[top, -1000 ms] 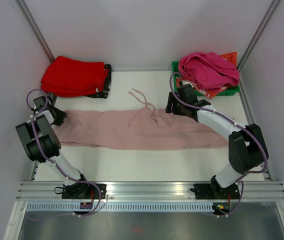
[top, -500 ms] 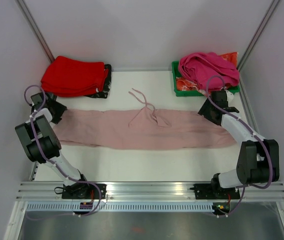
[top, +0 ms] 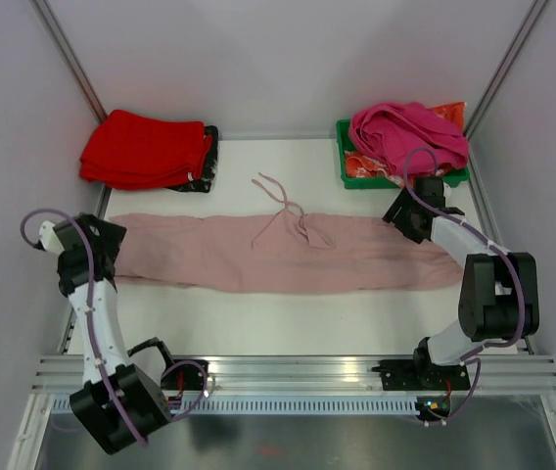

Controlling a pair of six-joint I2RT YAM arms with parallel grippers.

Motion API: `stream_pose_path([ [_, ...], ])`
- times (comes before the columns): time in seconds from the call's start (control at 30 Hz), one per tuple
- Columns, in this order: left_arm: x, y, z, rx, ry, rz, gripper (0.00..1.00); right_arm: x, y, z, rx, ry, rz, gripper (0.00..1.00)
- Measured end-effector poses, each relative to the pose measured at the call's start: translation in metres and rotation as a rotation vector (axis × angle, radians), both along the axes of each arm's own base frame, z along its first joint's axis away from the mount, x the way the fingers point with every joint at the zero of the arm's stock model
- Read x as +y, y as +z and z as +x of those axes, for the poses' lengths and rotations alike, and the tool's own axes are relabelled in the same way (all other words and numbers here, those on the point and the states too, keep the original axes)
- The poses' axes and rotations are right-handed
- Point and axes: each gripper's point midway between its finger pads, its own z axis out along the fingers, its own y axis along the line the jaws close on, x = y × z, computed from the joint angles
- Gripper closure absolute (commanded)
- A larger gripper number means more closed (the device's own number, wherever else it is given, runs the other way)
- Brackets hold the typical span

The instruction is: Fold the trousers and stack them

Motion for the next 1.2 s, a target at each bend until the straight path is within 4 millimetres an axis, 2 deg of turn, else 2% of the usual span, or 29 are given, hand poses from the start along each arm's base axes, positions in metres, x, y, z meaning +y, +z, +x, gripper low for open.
stream_pose_path([
  [0.13,-0.021,-0.068,-0.050,0.132,0.110,-0.133,0.00,0.013,0.003,0.005,-0.025,0.049,0.057,0.27],
  [0.2,-0.027,-0.089,-0.065,0.179,0.154,-0.173,0.00,0.021,0.004,0.007,-0.033,0.081,0.088,0.27],
  [0.3,-0.029,-0.110,-0.075,0.211,0.200,-0.206,0.00,0.032,0.006,0.010,-0.044,0.127,0.128,0.26],
  [0.4,-0.026,-0.124,-0.069,0.217,0.215,-0.222,0.00,0.045,0.010,0.014,-0.054,0.174,0.150,0.26],
  [0.57,-0.015,-0.142,-0.055,0.228,0.227,-0.223,0.00,0.073,0.025,0.022,-0.090,0.267,0.150,0.25],
  [0.67,-0.007,-0.156,-0.056,0.269,0.256,-0.232,0.01,0.087,0.037,0.026,-0.114,0.315,0.153,0.25],
  [0.93,0.032,-0.151,-0.030,0.150,0.293,-0.197,0.07,0.120,0.078,0.039,-0.200,0.420,0.133,0.25],
  [1.03,0.038,-0.151,-0.021,0.123,0.267,-0.185,0.11,0.129,0.088,0.036,-0.221,0.445,0.134,0.25],
  [1.1,0.040,-0.151,-0.014,0.108,0.246,-0.177,0.19,0.131,0.092,0.033,-0.225,0.450,0.135,0.25],
  [1.13,0.040,-0.152,-0.011,0.103,0.234,-0.175,0.27,0.131,0.093,0.033,-0.228,0.451,0.136,0.25],
  [1.2,0.040,-0.154,-0.007,0.096,0.211,-0.174,0.32,0.133,0.094,0.032,-0.229,0.457,0.140,0.25],
])
